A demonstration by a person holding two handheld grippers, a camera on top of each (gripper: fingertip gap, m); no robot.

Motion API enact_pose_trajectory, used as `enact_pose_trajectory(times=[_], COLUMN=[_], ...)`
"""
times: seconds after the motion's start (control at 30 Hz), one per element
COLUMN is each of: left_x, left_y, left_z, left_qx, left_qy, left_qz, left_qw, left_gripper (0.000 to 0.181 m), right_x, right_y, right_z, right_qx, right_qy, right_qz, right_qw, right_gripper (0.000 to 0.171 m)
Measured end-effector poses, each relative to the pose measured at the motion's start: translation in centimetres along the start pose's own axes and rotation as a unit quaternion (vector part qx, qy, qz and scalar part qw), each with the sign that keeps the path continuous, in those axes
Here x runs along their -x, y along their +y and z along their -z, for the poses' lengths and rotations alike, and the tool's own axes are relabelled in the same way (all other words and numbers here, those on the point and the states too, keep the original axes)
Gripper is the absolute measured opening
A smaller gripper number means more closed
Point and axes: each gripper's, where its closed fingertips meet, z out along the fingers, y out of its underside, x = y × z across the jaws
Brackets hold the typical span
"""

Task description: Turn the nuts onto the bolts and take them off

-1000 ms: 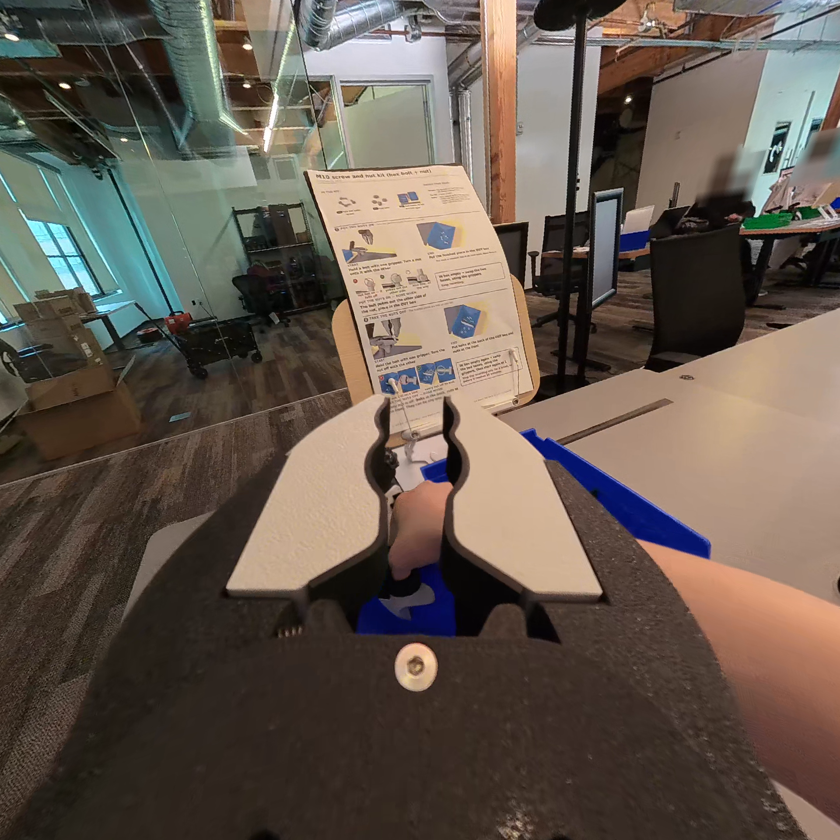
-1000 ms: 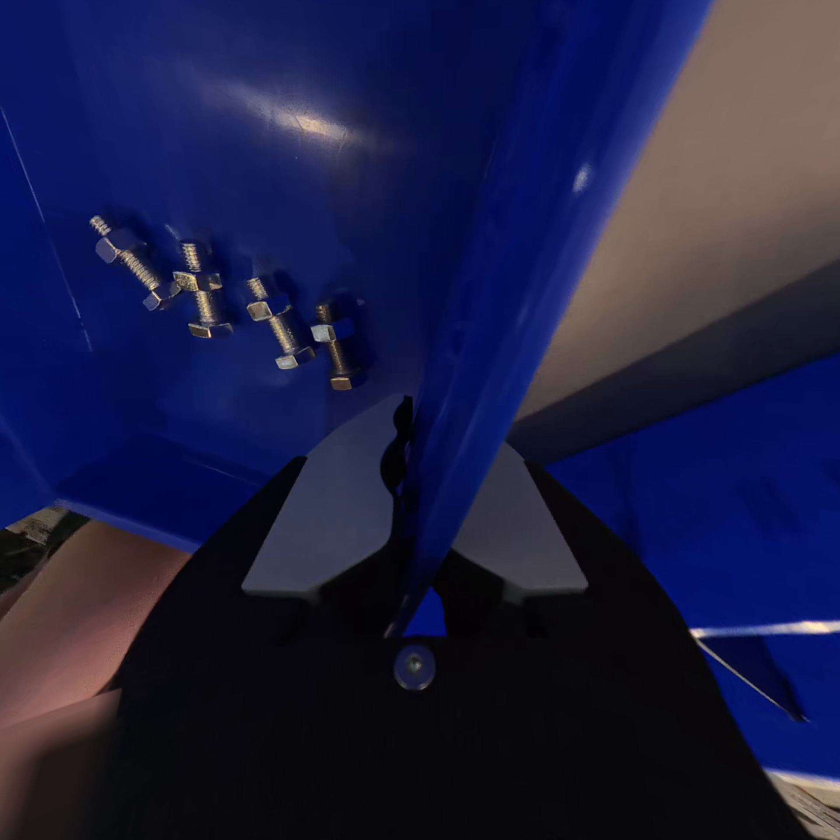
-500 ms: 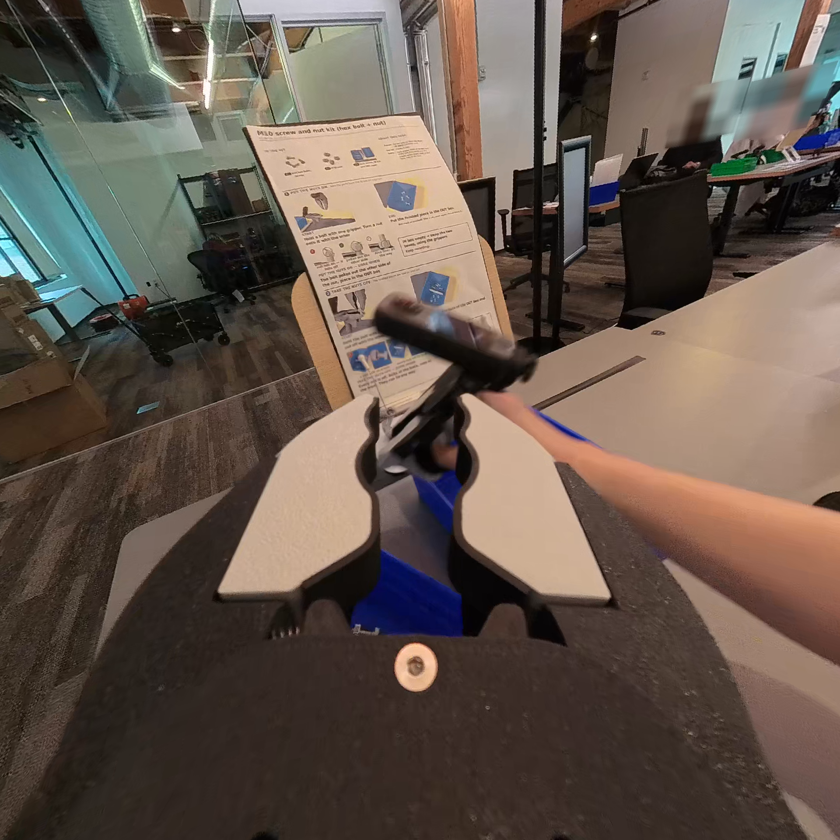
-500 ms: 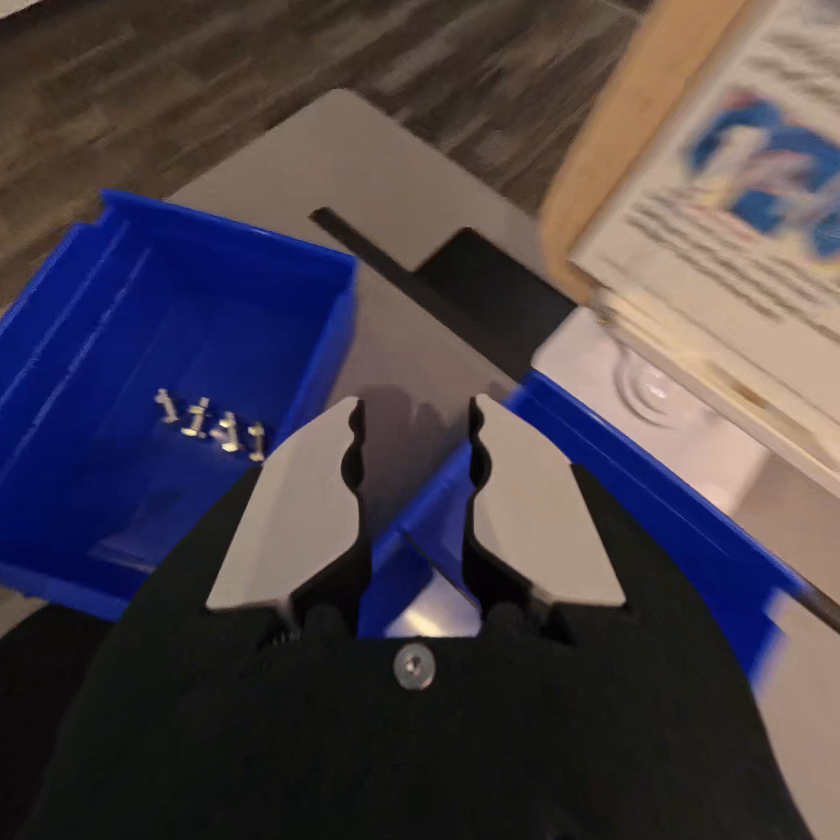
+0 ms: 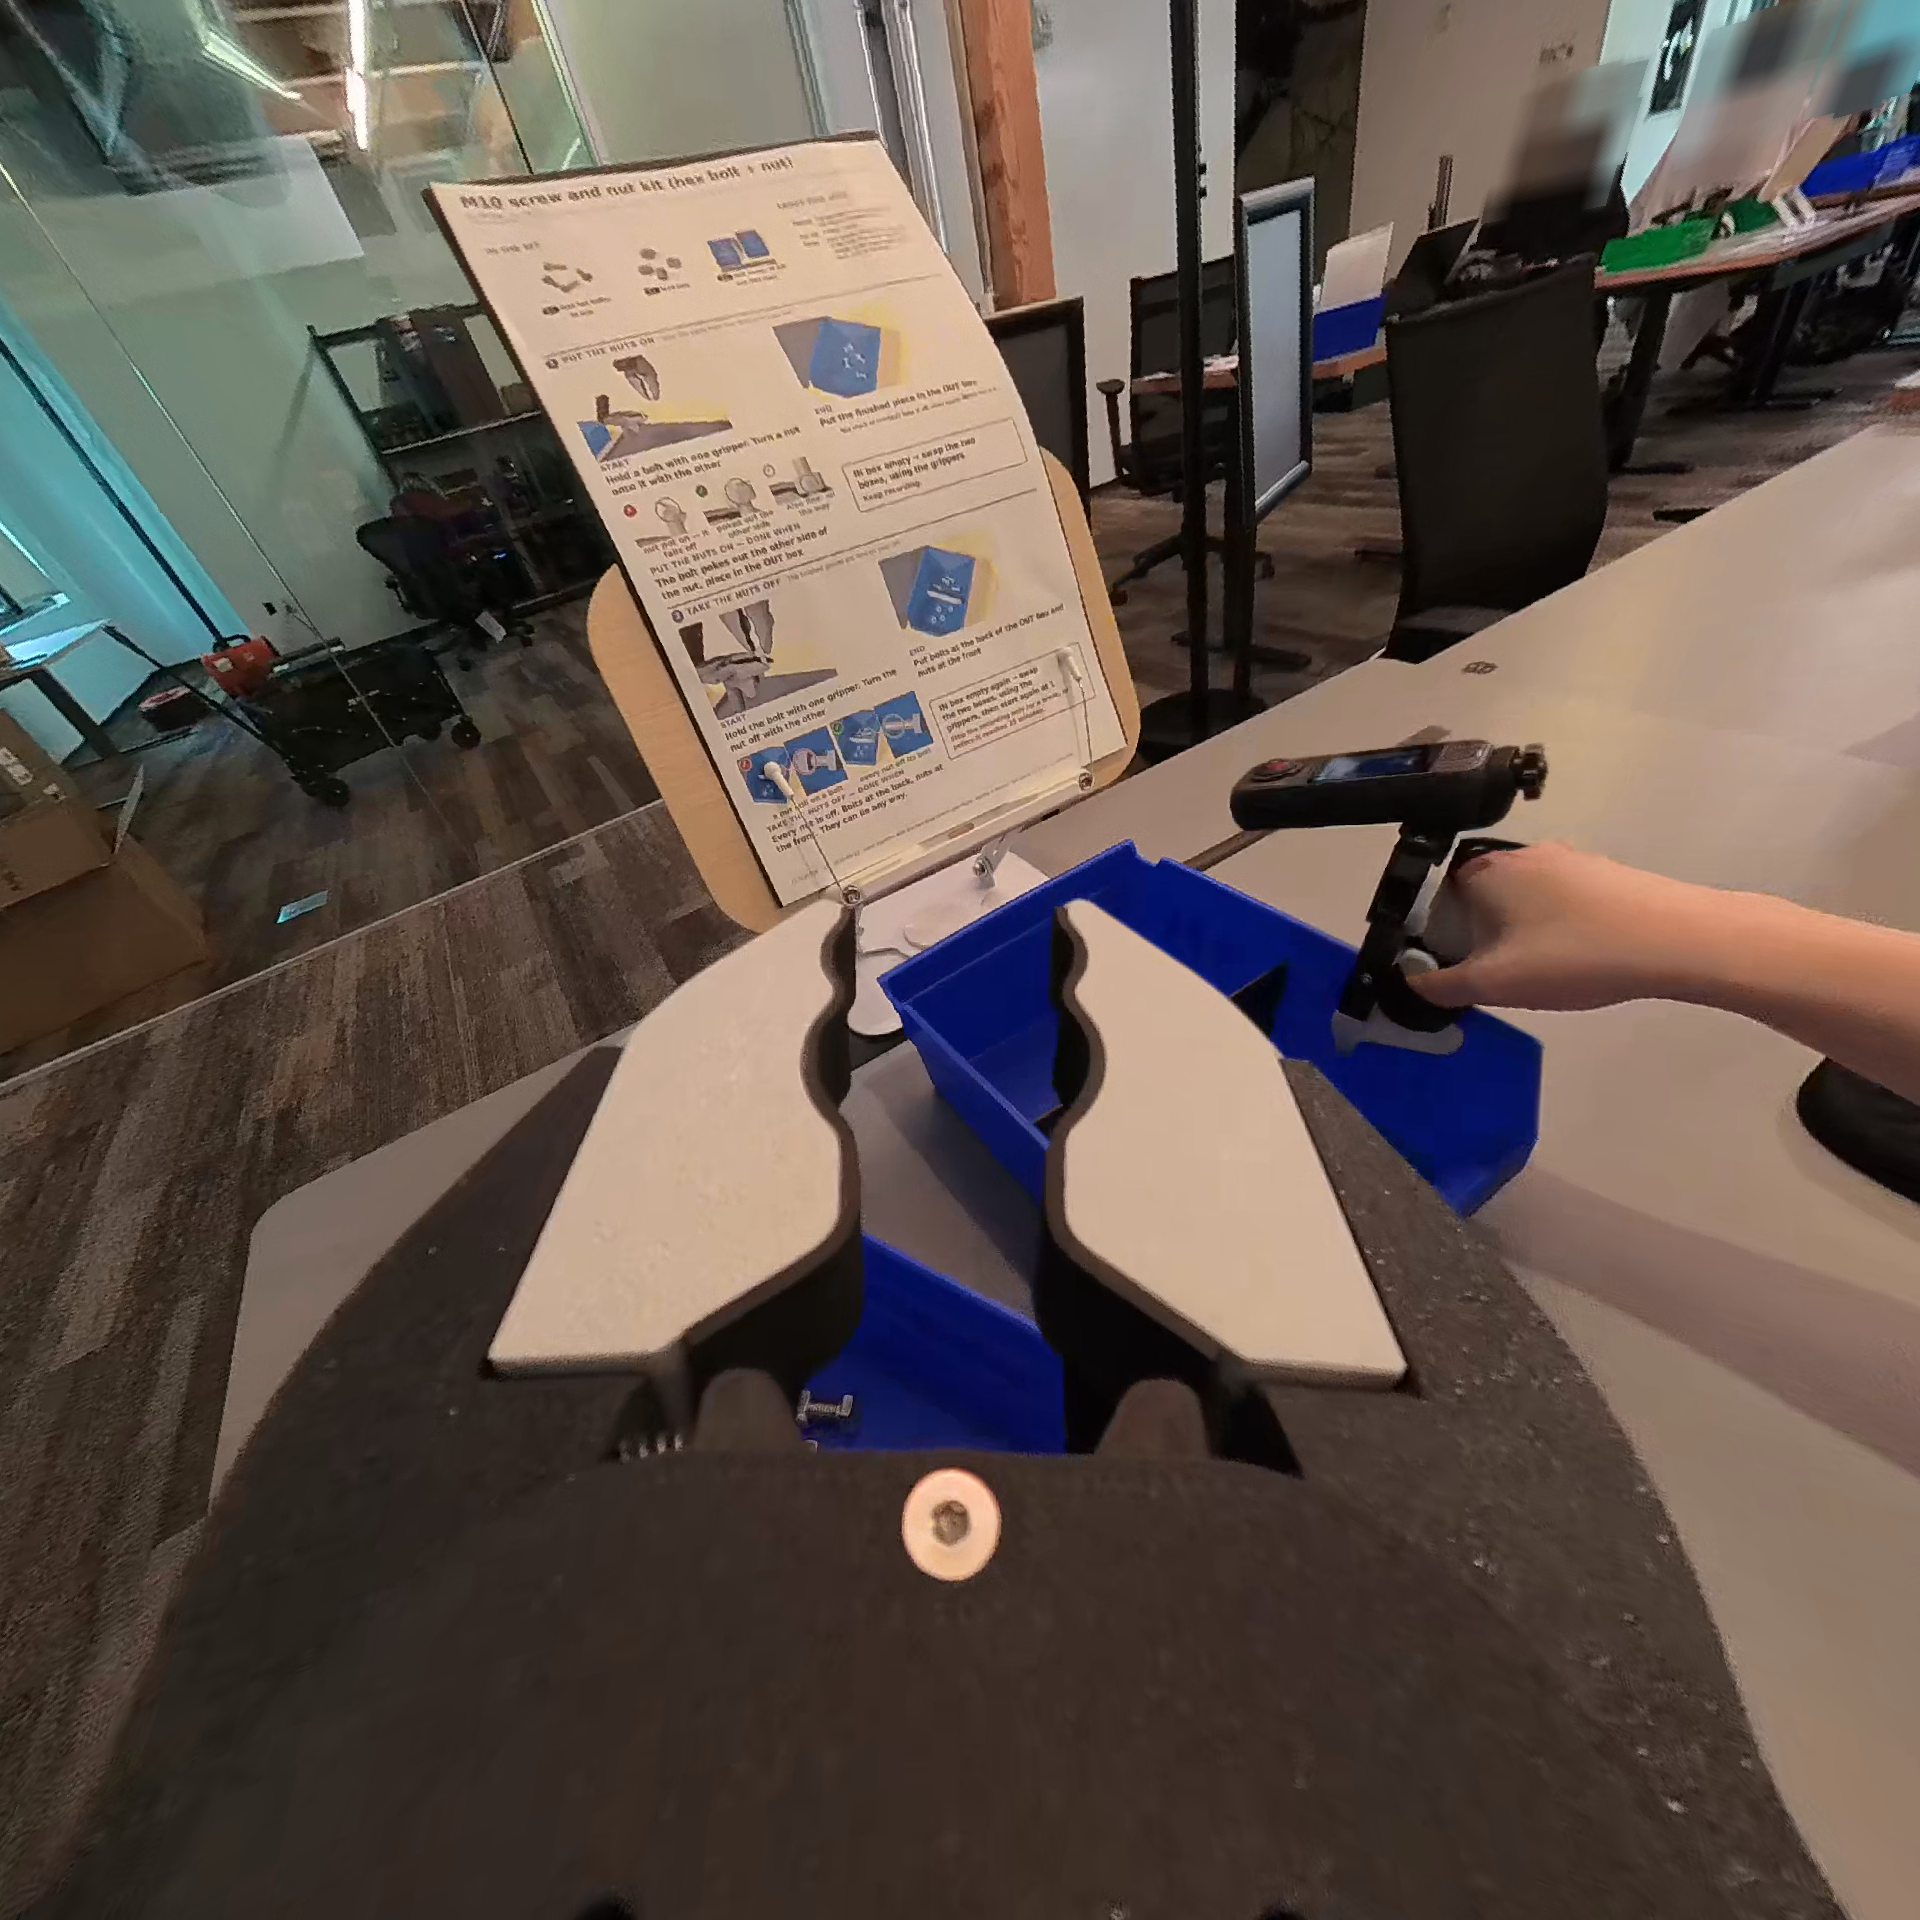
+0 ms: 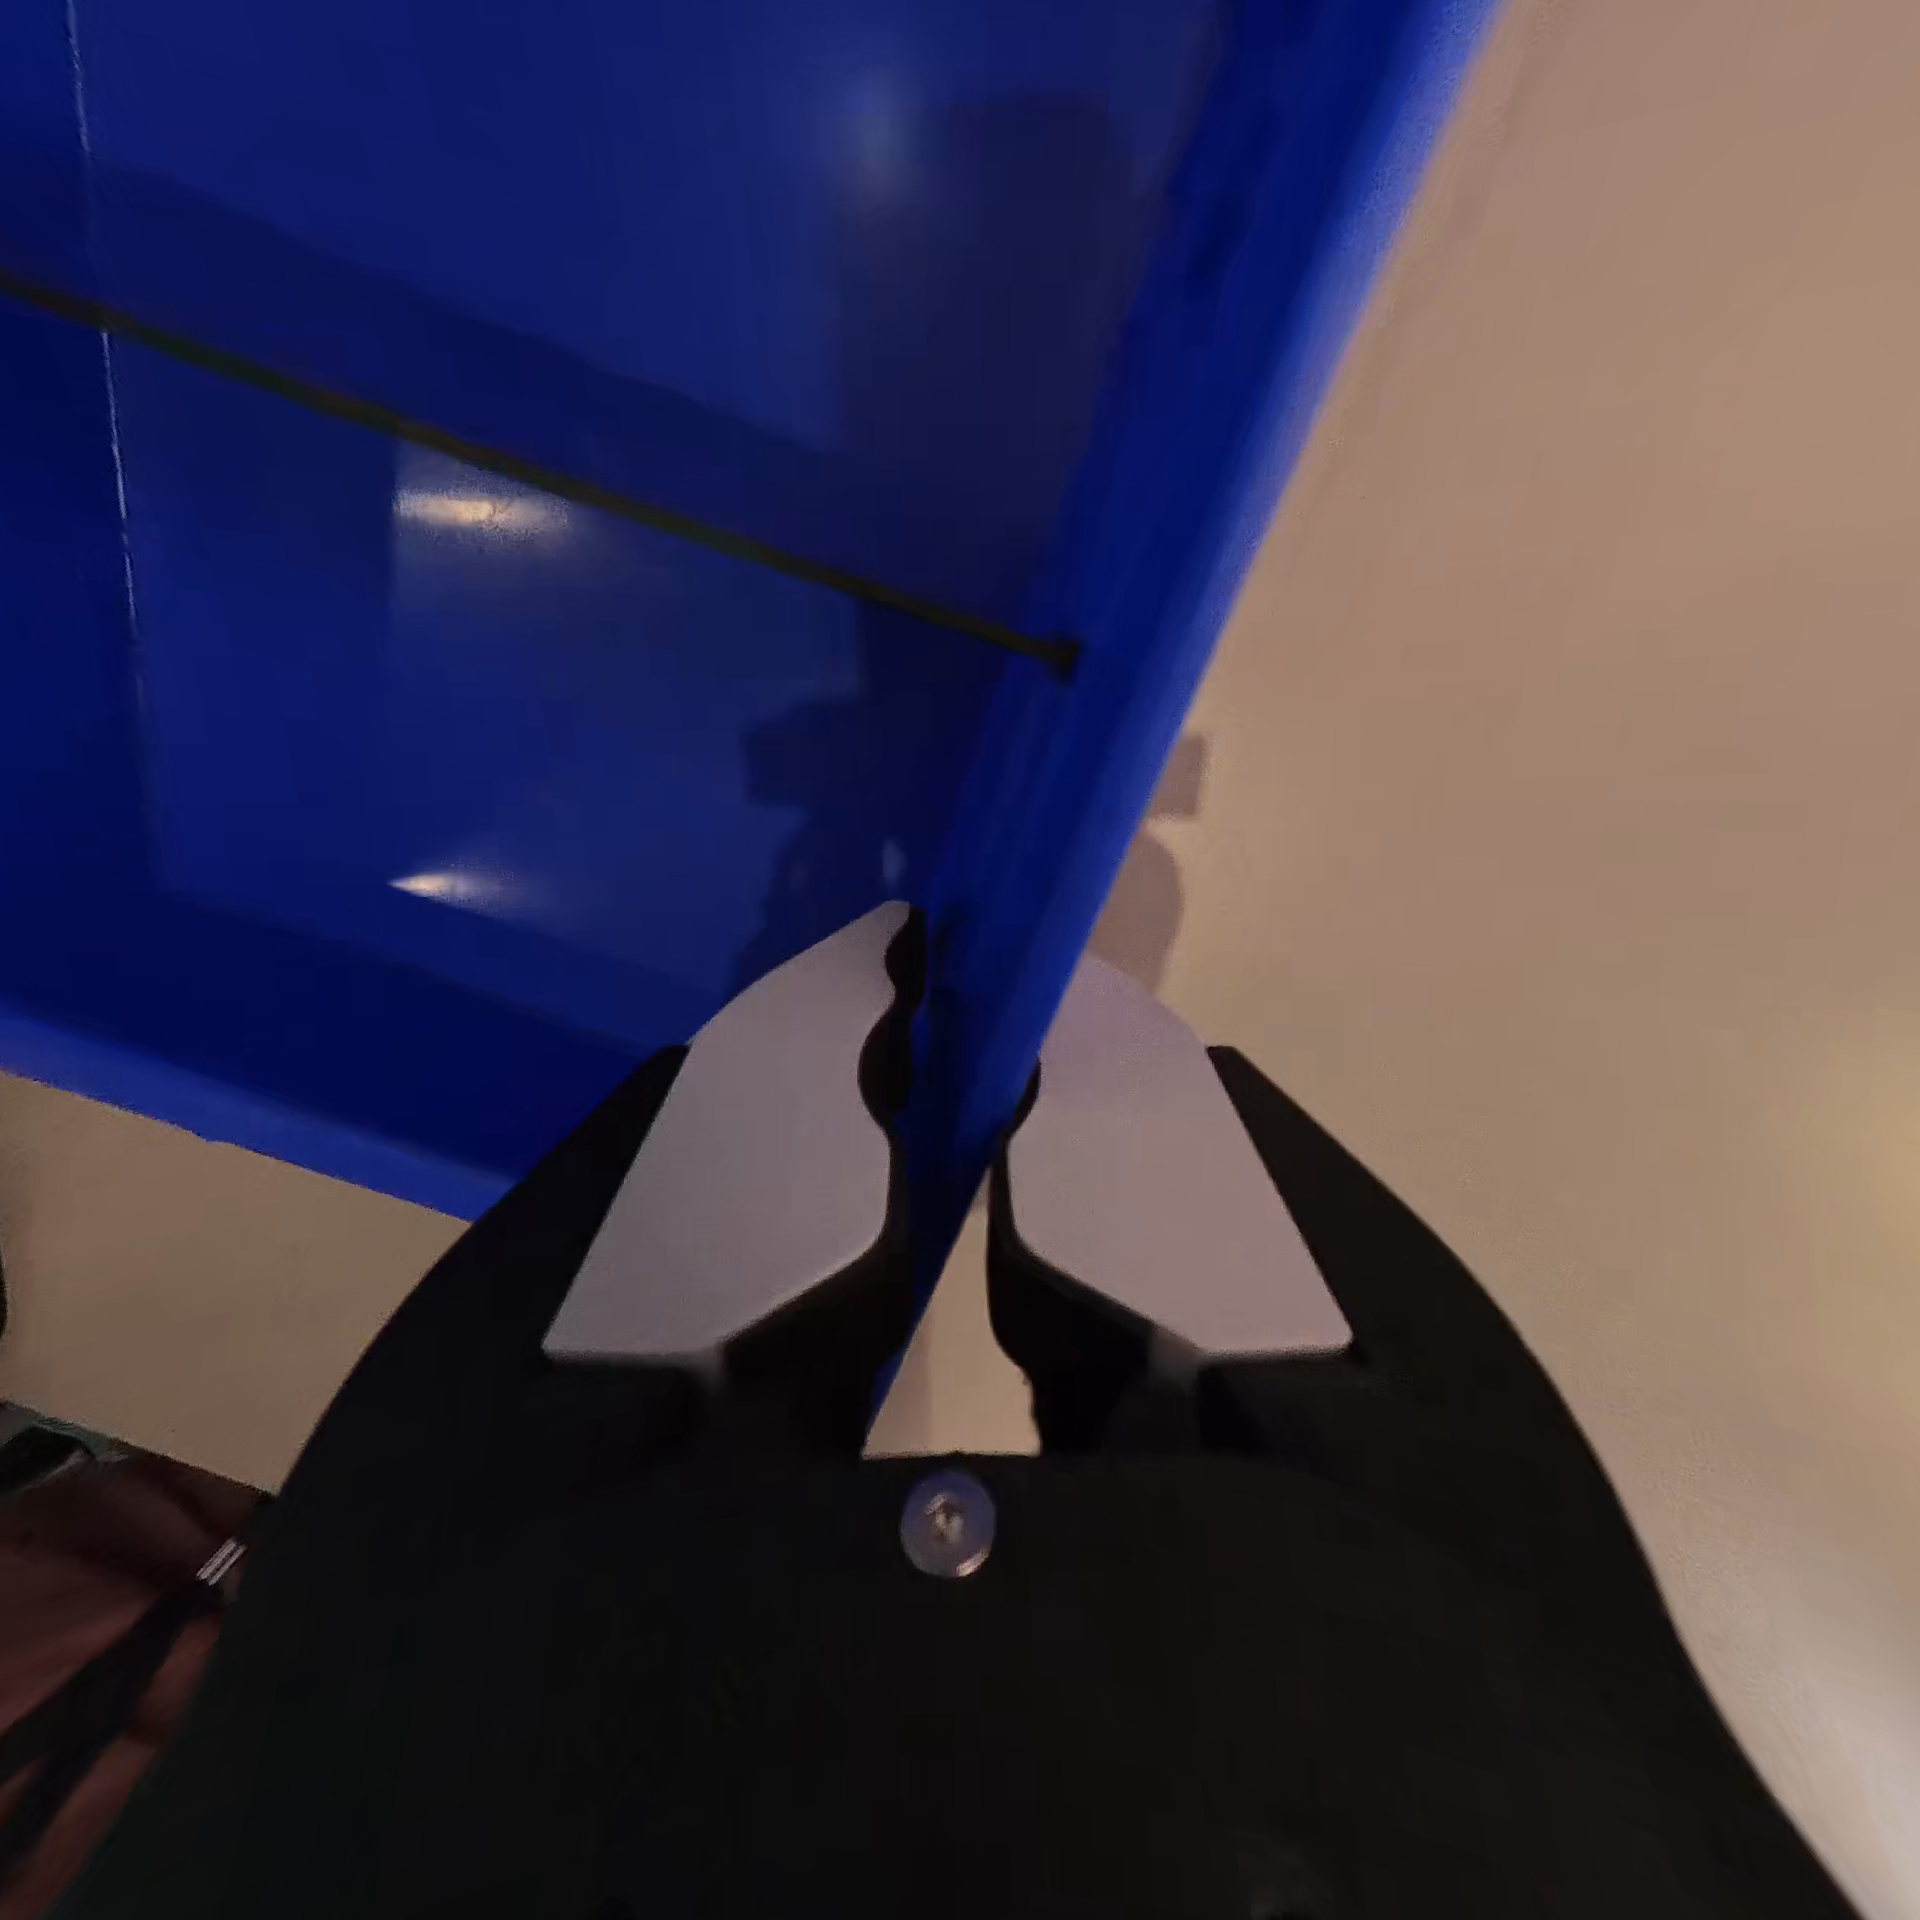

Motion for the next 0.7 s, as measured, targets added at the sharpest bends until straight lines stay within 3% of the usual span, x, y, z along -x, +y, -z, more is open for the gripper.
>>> enact_pose_trajectory(times=[0.23,0.47,0.7], left_x=[-0.8,-0.3,1.0], left_y=[0.2,0.7,1.6], left_z=[-0.8,-1.6,-2.6], left_qx=[0.006,0.019,0.04], left_qy=[0.015,0.003,-0.022], left_qz=[0.003,0.006,0.018], left_qw=[1.0,1.0,0.999], left_gripper=[0.034,0.035,0.035], right_x=[-7.8,-19.3,-27.2], right_y=[1.4,8.1,13.7], right_z=[1.1,3.5,5.3], right_qx=[0.0,0.013,0.002], right_qy=[-0.03,0.013,0.029], right_qz=[-0.071,-0.132,-0.174], right_qw=[0.997,0.991,0.984], right_gripper=[0.007,0.008,0.007])
